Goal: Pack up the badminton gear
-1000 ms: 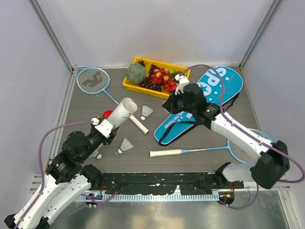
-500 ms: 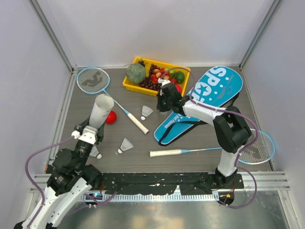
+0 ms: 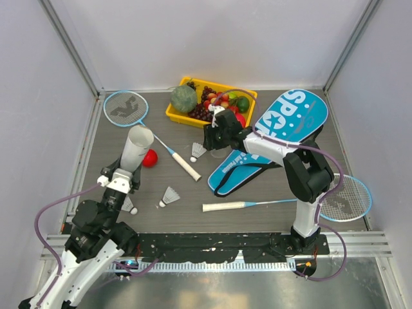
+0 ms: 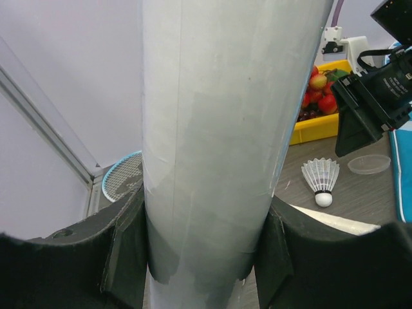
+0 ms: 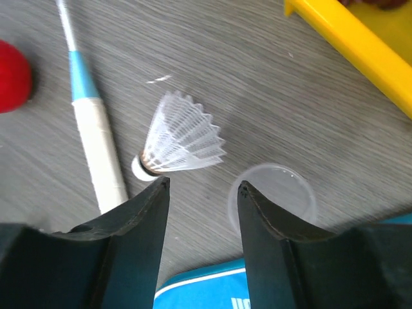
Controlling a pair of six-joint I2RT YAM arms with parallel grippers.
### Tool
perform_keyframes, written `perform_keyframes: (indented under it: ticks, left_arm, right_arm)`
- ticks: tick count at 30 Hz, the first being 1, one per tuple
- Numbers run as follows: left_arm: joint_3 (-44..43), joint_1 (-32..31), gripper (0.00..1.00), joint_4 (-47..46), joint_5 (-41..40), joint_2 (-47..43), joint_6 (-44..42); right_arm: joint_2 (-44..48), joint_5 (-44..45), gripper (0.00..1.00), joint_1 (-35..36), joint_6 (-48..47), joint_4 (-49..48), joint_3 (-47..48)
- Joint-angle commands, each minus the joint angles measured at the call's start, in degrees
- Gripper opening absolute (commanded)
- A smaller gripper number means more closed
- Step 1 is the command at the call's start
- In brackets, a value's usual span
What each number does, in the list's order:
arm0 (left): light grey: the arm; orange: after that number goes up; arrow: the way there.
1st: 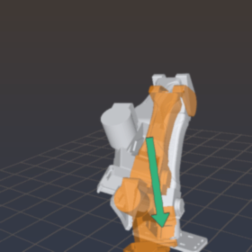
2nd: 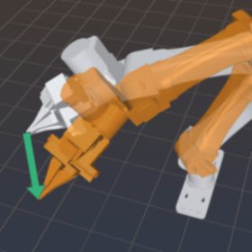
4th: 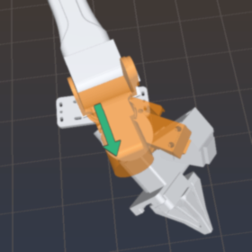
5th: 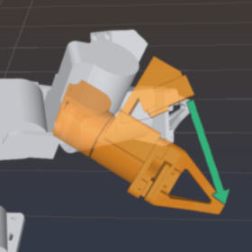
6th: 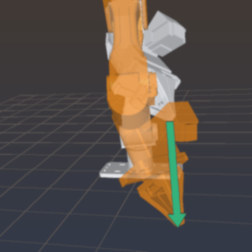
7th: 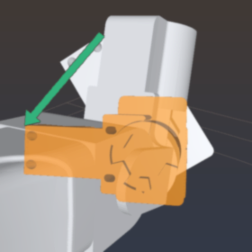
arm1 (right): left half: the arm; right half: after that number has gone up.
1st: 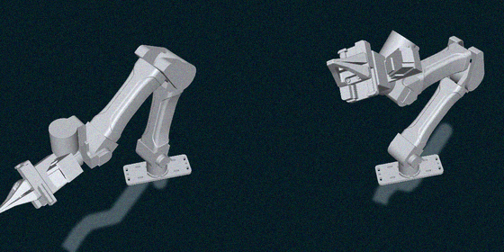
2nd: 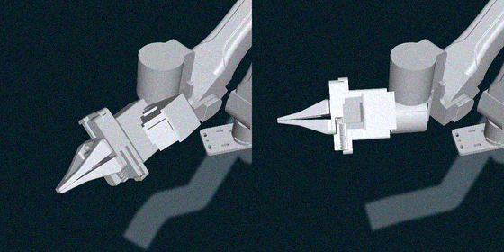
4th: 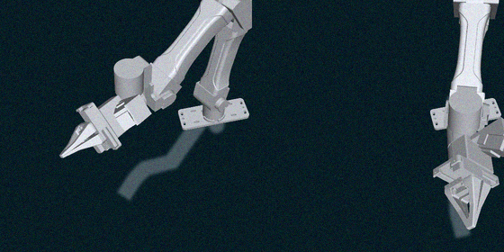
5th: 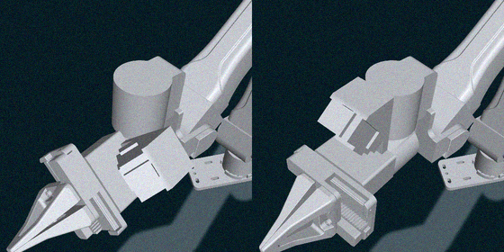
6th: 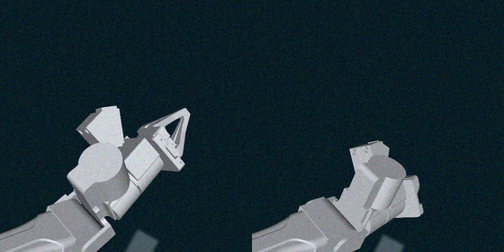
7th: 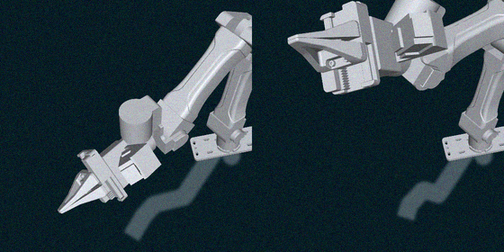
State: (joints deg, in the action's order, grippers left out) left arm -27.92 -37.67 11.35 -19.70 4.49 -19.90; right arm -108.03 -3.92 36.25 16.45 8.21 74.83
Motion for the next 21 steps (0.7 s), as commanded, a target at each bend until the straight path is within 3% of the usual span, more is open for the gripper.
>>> perform_keyframes:
  ticks: [1, 9, 21]
  left_arm:
    - [-0.73, -0.12, 0.43, -5.55, 1.86, 0.69, 0.48]
    - [-0.47, -0.12, 0.45, -5.2, 7.13, -0.01, 1.71]
    - [-0.29, -0.12, 0.45, -5.38, 10.3, 0.87, 2.06]
  right_arm:
    - [0.55, -9.07, 0.55, -0.04, -2.55, -1.36, 5.85]
    - [-6.66, -16.91, 0.67, -0.04, -4.75, 2.42, 14.03]
    - [-13.26, -22.88, 0.68, -0.65, -8.36, 9.2, 20.8]
